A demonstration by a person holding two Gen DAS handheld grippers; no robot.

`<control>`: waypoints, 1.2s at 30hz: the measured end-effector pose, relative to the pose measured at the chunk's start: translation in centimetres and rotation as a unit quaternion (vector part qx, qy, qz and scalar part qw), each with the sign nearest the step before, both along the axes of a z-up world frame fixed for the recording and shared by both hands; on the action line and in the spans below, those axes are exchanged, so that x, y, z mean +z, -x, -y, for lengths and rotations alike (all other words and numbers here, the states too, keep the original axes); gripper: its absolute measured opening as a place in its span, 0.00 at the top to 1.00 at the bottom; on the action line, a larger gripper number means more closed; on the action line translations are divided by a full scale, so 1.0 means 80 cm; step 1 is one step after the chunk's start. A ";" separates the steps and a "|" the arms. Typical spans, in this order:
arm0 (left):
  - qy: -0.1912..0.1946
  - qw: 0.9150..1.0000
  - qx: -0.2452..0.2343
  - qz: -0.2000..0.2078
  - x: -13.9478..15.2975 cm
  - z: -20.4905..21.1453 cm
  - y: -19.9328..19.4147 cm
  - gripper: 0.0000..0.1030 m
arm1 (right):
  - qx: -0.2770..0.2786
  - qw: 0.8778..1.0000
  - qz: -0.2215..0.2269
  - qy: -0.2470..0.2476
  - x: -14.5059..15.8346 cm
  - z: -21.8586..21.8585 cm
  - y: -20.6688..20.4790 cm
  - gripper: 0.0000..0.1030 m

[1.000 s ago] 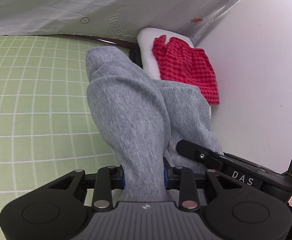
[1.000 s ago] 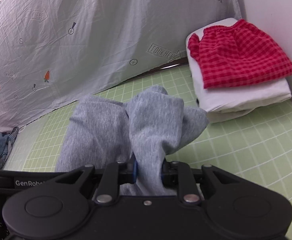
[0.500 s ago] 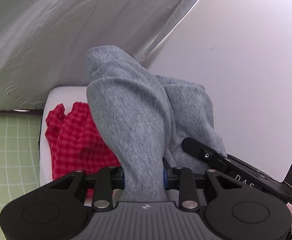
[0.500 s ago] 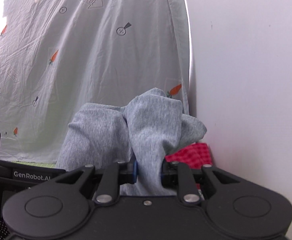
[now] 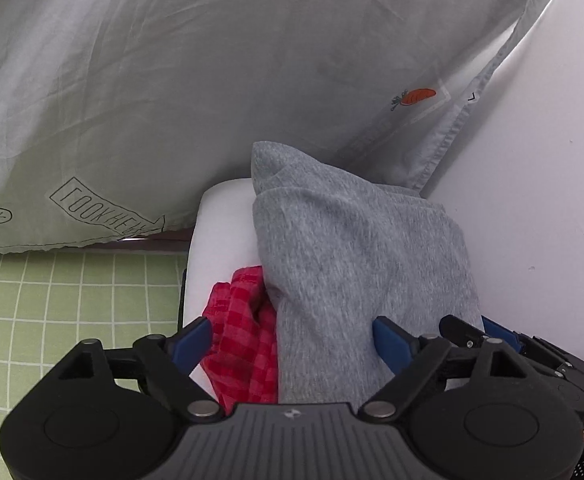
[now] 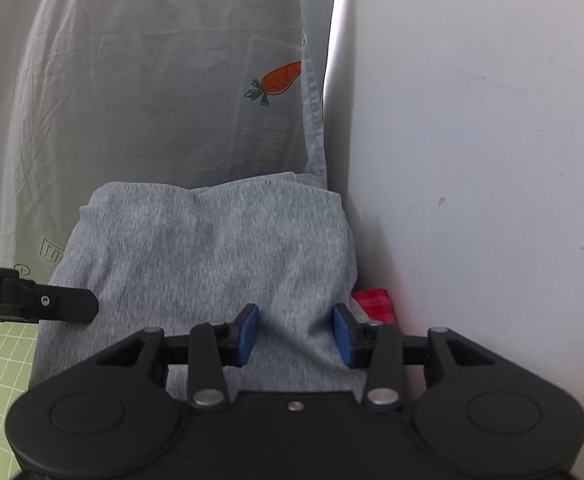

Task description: Fold clothes

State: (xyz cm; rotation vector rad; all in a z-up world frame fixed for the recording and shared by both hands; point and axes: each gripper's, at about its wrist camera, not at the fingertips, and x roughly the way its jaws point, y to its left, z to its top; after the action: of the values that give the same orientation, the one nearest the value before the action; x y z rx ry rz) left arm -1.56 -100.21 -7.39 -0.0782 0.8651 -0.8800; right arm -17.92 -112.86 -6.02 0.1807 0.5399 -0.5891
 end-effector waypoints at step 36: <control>-0.055 0.983 -0.036 0.170 0.095 -0.237 0.310 0.00 | -0.047 0.999 0.005 -0.023 0.076 -0.264 0.252 0.00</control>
State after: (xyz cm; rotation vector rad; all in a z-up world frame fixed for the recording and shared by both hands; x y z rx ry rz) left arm -26.37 -81.28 0.21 0.1958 0.5964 -0.8793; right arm -38.06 -91.73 0.03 0.2542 0.5377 -0.6662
